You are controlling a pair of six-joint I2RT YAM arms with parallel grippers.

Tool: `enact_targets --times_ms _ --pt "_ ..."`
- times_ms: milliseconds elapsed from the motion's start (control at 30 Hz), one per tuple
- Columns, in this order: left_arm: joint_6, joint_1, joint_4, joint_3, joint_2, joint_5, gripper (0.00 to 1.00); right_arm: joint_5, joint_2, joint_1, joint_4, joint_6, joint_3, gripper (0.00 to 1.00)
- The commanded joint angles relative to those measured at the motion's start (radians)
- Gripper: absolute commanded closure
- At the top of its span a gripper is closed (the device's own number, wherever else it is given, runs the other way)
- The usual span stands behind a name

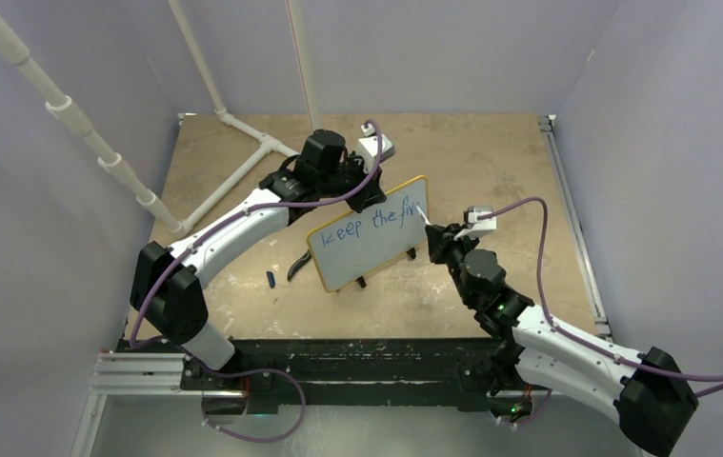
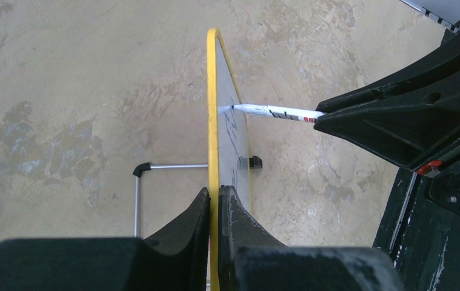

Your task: Write a sentence on the whiteboard

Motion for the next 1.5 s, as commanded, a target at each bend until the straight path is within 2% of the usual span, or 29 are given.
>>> enact_targets --times_ms 0,533,1467 --pt "0.016 -0.008 0.016 0.0 -0.002 0.027 1.0 -0.012 -0.003 0.0 -0.013 0.028 -0.01 1.0" --pt "0.016 -0.007 0.015 0.001 -0.002 0.027 1.0 0.044 0.036 0.0 -0.05 0.059 0.012 1.0" --pt "0.016 -0.007 0.017 -0.007 -0.01 0.023 1.0 0.103 0.048 0.0 0.004 0.035 0.04 1.0"
